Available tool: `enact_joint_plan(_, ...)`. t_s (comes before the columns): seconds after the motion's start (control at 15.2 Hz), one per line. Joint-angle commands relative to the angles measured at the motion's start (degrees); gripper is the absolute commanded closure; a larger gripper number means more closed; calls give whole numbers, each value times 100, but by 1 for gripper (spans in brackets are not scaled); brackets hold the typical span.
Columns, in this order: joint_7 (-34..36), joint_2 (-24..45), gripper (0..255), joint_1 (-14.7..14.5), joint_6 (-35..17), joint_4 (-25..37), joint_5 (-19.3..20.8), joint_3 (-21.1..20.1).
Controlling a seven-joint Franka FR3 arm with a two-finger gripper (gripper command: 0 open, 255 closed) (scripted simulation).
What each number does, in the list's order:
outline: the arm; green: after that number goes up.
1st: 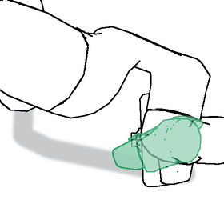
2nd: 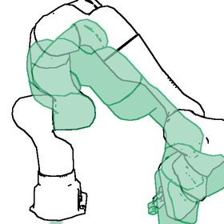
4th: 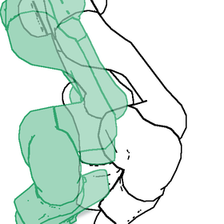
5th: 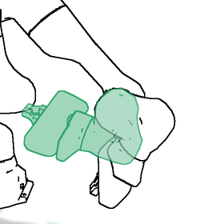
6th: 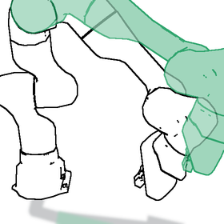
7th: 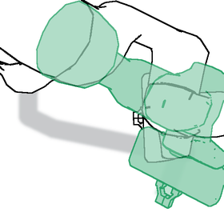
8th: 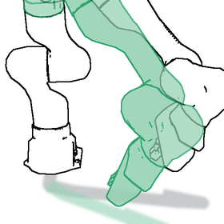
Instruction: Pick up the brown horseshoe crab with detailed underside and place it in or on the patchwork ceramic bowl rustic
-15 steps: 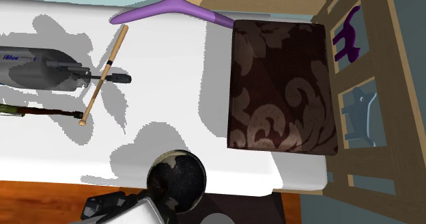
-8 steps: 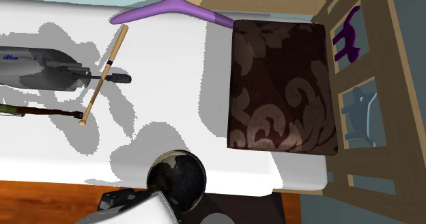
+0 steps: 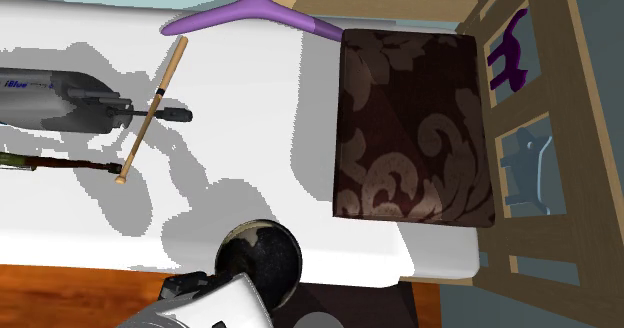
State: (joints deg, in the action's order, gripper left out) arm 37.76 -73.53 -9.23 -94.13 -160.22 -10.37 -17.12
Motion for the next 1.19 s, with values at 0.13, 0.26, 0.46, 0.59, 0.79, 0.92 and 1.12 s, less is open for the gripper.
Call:
enact_joint_plan(0.13, 2, -6, 255, -3, -4, -8, -3, -2)
enact_joint_plan(0.26, 1, -6, 0, -3, -4, -8, -3, -2)
enact_joint_plan(0.46, 1, -6, 0, -3, -4, -8, -3, -2)
enact_joint_plan(0.59, 1, -6, 0, -3, -4, -8, -3, -2)
enact_joint_plan(0.79, 10, 141, 0, 71, 475, 626, 105, 104)
enact_joint_plan(0.92, 14, 190, 0, 89, 596, 798, 131, 128)
enact_joint_plan(1.12, 14, 190, 0, 89, 596, 798, 131, 128)
